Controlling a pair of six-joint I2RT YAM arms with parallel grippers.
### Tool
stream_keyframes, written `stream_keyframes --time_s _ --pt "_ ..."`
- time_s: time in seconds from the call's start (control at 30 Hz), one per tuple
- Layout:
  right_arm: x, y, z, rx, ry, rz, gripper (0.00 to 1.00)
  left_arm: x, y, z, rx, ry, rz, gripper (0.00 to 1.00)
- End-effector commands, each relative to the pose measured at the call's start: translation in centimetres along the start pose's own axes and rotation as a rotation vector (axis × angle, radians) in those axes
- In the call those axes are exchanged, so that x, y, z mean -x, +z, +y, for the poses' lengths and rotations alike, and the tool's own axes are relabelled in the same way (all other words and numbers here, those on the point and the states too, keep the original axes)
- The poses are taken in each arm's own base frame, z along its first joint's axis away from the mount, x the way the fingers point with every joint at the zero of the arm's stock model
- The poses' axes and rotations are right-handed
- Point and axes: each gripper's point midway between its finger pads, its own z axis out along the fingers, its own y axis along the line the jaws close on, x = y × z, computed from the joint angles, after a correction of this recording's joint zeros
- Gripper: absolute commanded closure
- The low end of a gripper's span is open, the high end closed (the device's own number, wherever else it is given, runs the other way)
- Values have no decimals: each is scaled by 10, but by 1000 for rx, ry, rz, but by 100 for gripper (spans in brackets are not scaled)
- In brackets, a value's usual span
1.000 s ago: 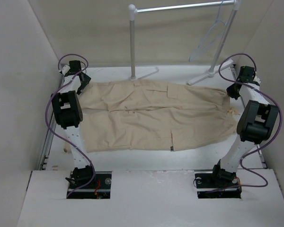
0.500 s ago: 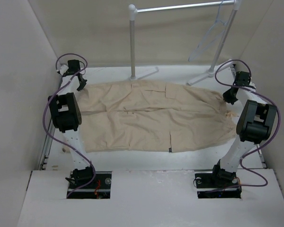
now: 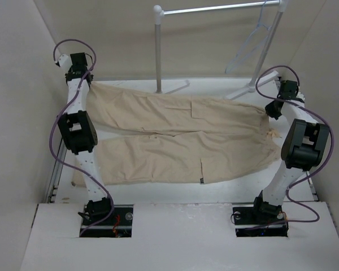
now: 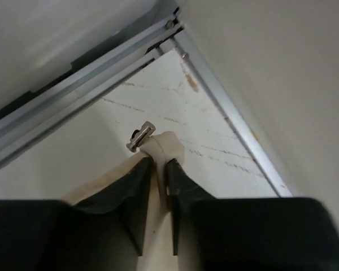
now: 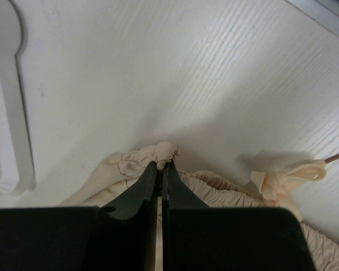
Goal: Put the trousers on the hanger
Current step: Flatten out the trousers at the center of the board.
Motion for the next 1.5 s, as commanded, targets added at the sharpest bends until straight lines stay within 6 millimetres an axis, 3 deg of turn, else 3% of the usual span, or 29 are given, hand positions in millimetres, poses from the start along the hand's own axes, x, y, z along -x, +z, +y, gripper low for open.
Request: stream_keyframes --time_s 0.0,0.07,0.13,0.23,0.37,0.5,0.6,0.63,0.67,0.77,0.93,1.0,1.13,1.33,1.4,1.47 --pt "27 -7 20 21 14 -67 90 -23 22 18 86 75 67 69" --pt "30 -15 30 30 5 -84 74 -17 17 10 52 63 56 46" --pt "32 -30 42 48 -12 -115 53 -8 -1 8 32 59 42 32" --pt "25 -59 61 97 -42 -136 35 -5 -39 23 31 59 45 27" --pt "-10 -106 83 199 -90 -139 28 -29 -103 79 83 2 68 28" --pt "-77 -159 100 348 -170 -97 33 -72 -168 159 176 -105 121 39" --pt "-135 -197 102 466 -243 -17 71 -109 -215 229 304 -171 185 60" --pt "-155 -208 100 502 -275 20 81 -122 -227 250 349 -196 213 77" --pt "-170 -216 96 526 -300 52 85 -134 -239 266 386 -234 245 89" --pt "-214 -238 72 590 -374 158 86 -164 -263 301 487 -322 334 90" --pt "-239 -247 33 602 -424 217 66 -193 -266 337 602 -425 337 51" --pt "-243 -247 25 602 -432 231 57 -201 -260 348 631 -454 326 43" --pt "-230 -246 17 599 -400 232 45 -207 -253 361 672 -508 308 42" --pt "-233 -238 3 557 -377 248 39 -220 -239 366 682 -504 305 45" --pt "-231 -234 -1 539 -351 251 39 -220 -223 366 661 -532 280 52" --pt "-224 -230 -7 510 -317 242 39 -214 -207 358 613 -540 257 66"
